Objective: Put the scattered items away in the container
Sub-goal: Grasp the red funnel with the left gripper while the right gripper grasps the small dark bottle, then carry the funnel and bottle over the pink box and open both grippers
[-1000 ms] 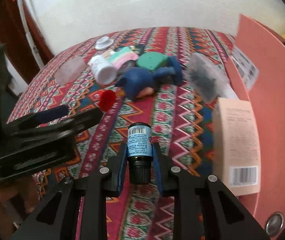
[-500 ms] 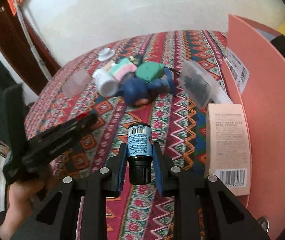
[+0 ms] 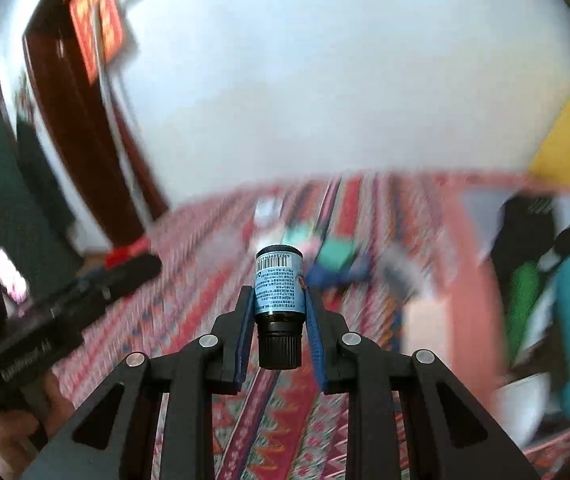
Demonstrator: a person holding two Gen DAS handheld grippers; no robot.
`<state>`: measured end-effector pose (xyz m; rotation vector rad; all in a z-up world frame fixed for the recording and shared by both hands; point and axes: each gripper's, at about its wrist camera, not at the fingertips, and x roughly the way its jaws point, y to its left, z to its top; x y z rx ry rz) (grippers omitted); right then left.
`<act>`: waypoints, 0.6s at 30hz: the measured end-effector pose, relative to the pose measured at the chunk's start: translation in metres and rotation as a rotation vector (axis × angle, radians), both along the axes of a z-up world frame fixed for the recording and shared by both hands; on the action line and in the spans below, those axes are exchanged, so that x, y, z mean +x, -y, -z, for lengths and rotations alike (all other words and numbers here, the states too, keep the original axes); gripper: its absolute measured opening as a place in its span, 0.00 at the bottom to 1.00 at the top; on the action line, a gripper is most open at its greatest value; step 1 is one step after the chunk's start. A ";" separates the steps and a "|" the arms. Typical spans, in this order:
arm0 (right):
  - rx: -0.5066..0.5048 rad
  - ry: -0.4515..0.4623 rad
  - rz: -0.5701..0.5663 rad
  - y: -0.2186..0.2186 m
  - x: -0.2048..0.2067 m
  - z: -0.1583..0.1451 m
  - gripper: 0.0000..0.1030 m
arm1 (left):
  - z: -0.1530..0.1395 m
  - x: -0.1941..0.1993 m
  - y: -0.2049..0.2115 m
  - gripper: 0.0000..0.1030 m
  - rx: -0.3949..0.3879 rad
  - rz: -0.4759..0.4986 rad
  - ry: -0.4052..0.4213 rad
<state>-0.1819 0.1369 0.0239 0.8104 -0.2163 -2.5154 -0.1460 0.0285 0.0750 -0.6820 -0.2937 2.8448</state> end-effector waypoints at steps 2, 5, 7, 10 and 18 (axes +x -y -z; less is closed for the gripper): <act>-0.036 -0.055 0.070 -0.034 0.006 -0.022 0.25 | -0.017 -0.009 -0.037 0.36 -0.016 0.063 -0.028; -0.069 -0.119 0.212 -0.095 0.011 -0.045 0.26 | -0.031 -0.025 -0.087 0.36 -0.050 0.150 -0.041; -0.035 -0.156 0.329 -0.132 0.012 -0.050 0.26 | -0.026 -0.042 -0.125 0.36 -0.089 0.200 -0.016; -0.019 -0.144 0.454 -0.180 0.005 -0.043 0.26 | -0.009 -0.069 -0.178 0.36 -0.144 0.272 0.048; -0.113 -0.006 0.335 -0.215 -0.042 -0.011 0.67 | 0.019 -0.083 -0.194 0.78 -0.204 0.282 0.149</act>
